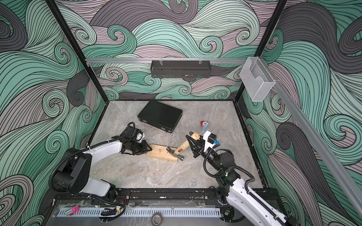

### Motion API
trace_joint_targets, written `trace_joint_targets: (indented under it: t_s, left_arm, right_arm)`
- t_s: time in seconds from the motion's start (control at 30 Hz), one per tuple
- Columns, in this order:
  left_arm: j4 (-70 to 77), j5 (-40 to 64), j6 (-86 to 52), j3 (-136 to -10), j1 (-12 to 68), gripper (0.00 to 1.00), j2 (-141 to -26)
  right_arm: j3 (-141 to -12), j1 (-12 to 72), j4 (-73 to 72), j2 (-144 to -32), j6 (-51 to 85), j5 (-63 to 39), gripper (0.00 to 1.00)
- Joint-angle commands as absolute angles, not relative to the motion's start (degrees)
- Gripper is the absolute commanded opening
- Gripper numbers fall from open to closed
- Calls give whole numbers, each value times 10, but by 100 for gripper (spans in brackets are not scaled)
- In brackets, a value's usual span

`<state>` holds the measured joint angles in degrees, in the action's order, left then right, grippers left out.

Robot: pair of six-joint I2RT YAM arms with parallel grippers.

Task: Use a claw hammer to pull out a nail
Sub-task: Remove the nail from the mounting plate.

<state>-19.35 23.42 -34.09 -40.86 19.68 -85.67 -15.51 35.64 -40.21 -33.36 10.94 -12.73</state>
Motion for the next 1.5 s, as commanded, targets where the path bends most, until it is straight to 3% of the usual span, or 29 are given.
trace_joint_targets:
  t_s: [0.0, 1.47]
  left_arm:
    - [-290, 114, -347, -367, 192, 31, -906]
    - [-300, 126, -343, -392, 193, 31, -901]
  right_arm:
    - [-119, 356, -289, -343, 128, -128, 0]
    - [-85, 352, -220, -243, 131, -80, 0]
